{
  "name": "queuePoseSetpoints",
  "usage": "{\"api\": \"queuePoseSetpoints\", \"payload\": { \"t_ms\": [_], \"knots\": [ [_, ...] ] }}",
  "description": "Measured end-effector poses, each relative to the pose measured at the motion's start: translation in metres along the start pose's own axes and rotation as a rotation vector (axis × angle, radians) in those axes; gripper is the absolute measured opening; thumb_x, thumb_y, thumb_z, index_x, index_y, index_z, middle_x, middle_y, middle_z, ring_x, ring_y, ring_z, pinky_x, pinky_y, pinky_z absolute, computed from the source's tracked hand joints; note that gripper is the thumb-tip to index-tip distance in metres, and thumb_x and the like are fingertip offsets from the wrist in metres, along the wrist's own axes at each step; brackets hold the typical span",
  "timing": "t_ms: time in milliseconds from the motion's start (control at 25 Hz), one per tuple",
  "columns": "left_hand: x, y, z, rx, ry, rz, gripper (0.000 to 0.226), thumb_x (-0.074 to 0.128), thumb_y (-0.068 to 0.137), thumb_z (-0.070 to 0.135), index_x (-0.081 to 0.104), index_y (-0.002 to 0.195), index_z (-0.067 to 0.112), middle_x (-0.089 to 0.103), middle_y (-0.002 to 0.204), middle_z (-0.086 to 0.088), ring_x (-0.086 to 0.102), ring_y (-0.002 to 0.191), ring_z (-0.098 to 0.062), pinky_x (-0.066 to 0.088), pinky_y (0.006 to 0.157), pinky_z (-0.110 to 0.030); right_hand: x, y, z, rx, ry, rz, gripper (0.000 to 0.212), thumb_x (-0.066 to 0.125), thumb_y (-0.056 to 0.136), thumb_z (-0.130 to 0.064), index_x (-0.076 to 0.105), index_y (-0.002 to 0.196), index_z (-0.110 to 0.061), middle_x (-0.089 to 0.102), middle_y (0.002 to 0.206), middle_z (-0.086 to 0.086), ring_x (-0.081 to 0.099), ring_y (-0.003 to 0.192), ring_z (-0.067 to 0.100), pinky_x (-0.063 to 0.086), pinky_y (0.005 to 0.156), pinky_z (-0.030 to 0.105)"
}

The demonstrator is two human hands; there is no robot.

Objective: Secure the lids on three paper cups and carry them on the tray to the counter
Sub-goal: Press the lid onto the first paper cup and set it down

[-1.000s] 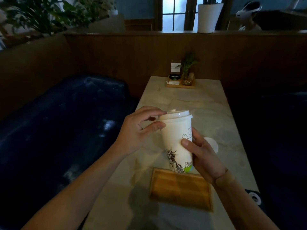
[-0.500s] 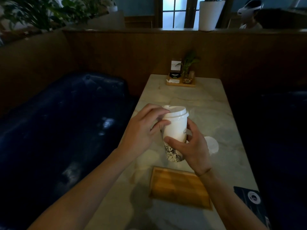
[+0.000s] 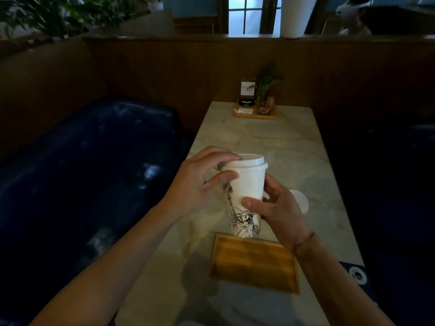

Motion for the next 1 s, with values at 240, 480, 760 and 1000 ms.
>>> {"api": "queuePoseSetpoints", "payload": {
  "t_ms": [240,480,760,1000],
  "knots": [
    [0.0,-0.003,-0.006,-0.011,-0.002,0.005,0.029,0.068,0.091,0.024,0.066,0.119,0.018,0.063,0.115,0.004,0.062,0.102,-0.015,0.052,0.089,-0.023,-0.001,0.002,-0.002,0.011,-0.08,-0.04,0.075,0.085,0.064,-0.02,0.056,0.133,-0.021,0.069,0.124,0.006,0.068,0.11,0.029,0.06,0.085,0.046],
    [0.014,-0.001,-0.004,0.024,0.152,0.047,0.028,0.065,0.091,0.026,0.066,0.116,0.012,0.06,0.114,0.0,0.058,0.092,-0.008,0.052,0.084,-0.028,0.009,0.005,-0.007,-0.135,-0.489,0.179,0.09,0.084,0.055,-0.049,0.048,0.136,-0.028,0.068,0.116,-0.009,0.067,0.1,0.009,0.062,0.075,0.03],
    [0.011,0.003,-0.006,0.019,0.079,0.015,0.032,0.071,0.087,0.023,0.069,0.116,0.01,0.062,0.113,0.003,0.057,0.09,-0.004,0.047,0.082,-0.012,-0.001,0.005,-0.008,-0.111,-0.458,0.177,0.082,0.086,0.057,-0.045,0.052,0.131,-0.038,0.071,0.112,-0.015,0.07,0.097,0.008,0.063,0.068,0.03],
    [0.003,0.005,-0.004,0.042,0.03,-0.052,0.031,0.071,0.088,0.017,0.068,0.118,0.013,0.063,0.115,0.002,0.06,0.101,-0.006,0.048,0.084,-0.013,-0.001,0.004,-0.001,-0.018,-0.179,0.034,0.069,0.088,0.061,-0.02,0.062,0.124,-0.028,0.073,0.116,0.003,0.071,0.104,0.026,0.06,0.083,0.051]
  ]
}}
Point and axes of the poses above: each hand's wrist, its own y-axis towards the middle knuckle, its own x-axis out of the palm, z = x × y, the point moved 6 cm from there along y, towards the middle knuckle
